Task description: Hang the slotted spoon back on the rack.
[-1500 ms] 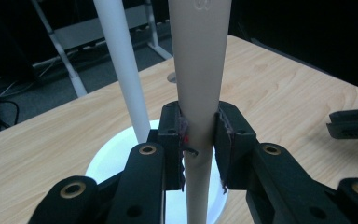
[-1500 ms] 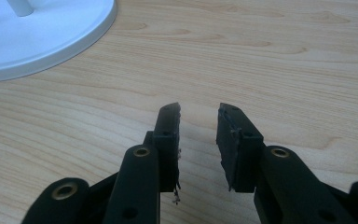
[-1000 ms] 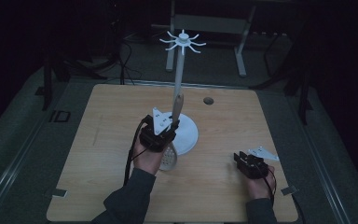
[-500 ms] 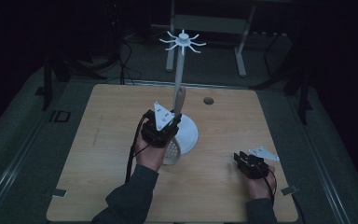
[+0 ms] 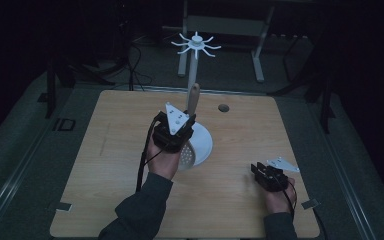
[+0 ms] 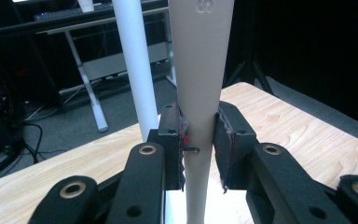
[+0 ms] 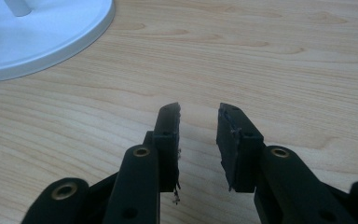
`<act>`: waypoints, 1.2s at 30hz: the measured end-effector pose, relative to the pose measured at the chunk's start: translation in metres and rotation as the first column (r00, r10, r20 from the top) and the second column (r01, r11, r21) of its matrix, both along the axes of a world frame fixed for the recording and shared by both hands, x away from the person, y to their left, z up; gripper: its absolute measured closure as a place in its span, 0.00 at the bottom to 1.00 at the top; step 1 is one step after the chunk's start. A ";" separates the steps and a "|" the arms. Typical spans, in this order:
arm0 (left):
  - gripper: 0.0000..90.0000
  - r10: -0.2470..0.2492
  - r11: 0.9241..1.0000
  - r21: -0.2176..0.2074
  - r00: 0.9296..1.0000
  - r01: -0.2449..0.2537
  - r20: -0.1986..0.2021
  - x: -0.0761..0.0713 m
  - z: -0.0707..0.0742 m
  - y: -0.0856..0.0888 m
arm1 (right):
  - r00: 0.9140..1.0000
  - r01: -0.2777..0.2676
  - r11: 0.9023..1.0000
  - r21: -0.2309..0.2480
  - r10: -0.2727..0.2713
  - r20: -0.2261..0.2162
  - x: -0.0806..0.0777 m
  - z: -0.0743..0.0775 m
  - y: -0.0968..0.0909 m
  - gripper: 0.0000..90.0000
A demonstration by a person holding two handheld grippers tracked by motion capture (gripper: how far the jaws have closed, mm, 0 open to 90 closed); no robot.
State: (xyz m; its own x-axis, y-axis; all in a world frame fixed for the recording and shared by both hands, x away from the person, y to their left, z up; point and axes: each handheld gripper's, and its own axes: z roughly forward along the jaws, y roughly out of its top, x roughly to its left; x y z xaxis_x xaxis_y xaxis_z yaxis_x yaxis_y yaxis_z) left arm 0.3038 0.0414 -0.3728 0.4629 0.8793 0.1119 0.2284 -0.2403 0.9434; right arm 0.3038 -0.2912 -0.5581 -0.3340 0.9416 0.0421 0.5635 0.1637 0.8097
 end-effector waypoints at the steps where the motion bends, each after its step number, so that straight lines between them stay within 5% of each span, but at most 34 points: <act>1: 0.82 0.005 1.000 0.001 1.000 -0.005 0.005 0.000 0.002 -0.001 | 1.000 0.000 1.000 -0.001 0.000 0.000 0.000 0.000 0.000 0.77; 36: 0.82 0.121 0.992 -0.039 0.989 -0.118 0.083 0.006 0.040 -0.012 | 1.000 -0.007 1.000 -0.004 0.007 -0.003 0.000 -0.002 0.001 0.77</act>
State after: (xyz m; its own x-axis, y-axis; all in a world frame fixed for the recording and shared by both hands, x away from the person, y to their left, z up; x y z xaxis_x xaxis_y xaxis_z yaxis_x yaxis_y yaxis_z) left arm 0.3095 0.0292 -0.3323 0.3446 0.9316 0.1155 0.1721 -0.1837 0.9678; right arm 0.3036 -0.2902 -0.5603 -0.3402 0.9395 0.0392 0.5651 0.1710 0.8071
